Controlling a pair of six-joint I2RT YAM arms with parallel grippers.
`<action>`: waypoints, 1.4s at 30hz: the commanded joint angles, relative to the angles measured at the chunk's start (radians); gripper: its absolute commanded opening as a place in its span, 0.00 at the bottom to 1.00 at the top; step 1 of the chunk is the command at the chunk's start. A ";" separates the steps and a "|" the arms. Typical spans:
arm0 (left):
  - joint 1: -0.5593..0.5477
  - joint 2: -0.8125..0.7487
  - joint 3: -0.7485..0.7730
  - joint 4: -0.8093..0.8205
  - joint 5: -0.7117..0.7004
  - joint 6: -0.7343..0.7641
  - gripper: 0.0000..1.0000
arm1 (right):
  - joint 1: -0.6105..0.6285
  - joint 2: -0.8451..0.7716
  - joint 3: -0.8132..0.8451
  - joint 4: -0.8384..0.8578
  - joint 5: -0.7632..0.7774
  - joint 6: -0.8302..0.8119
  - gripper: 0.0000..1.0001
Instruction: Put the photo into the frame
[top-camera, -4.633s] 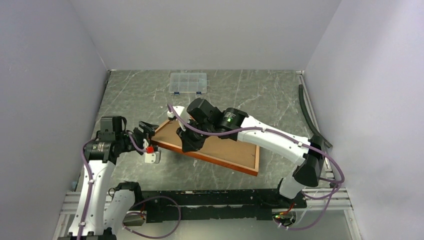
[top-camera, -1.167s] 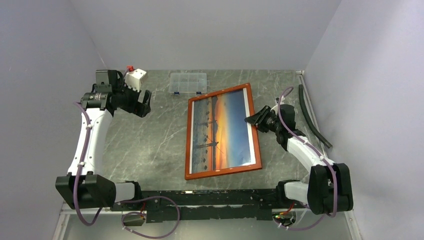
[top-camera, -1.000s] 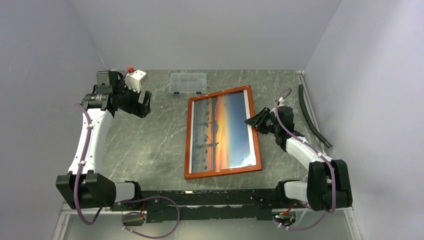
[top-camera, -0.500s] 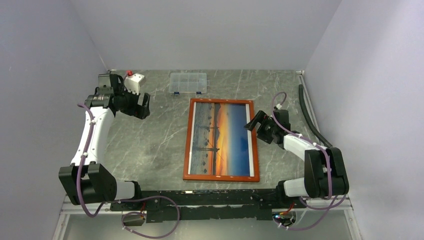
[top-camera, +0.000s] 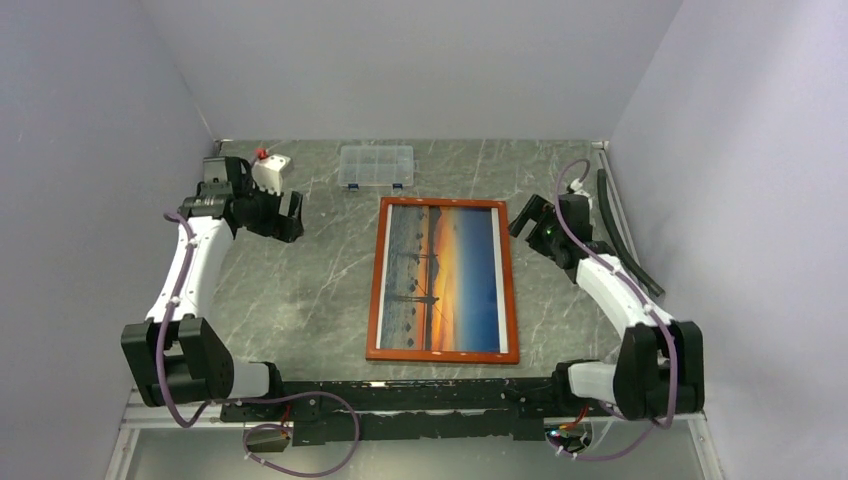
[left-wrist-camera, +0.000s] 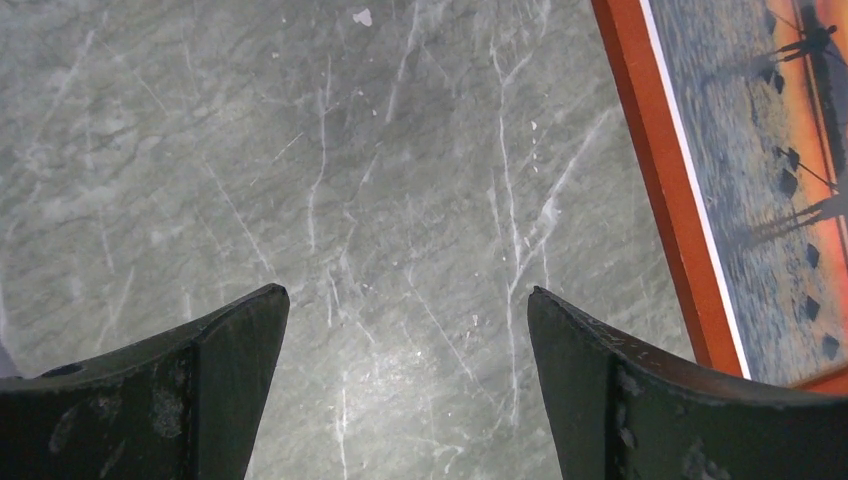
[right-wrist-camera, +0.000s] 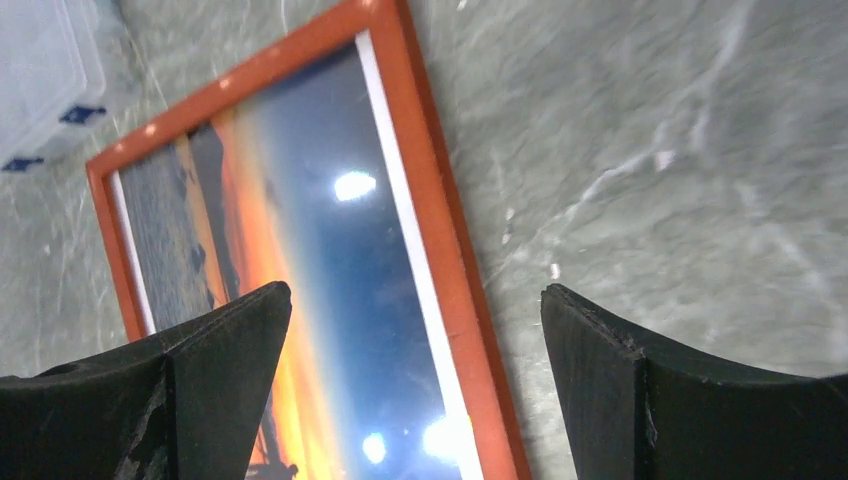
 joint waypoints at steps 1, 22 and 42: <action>0.008 0.032 -0.100 0.165 0.021 -0.047 0.95 | -0.004 -0.140 0.017 -0.014 0.283 -0.034 1.00; 0.129 0.192 -0.641 1.343 0.029 -0.372 0.95 | -0.013 -0.008 -0.475 1.045 0.710 -0.440 1.00; 0.067 0.297 -0.819 1.720 -0.049 -0.313 0.95 | -0.045 0.198 -0.500 1.308 0.463 -0.536 1.00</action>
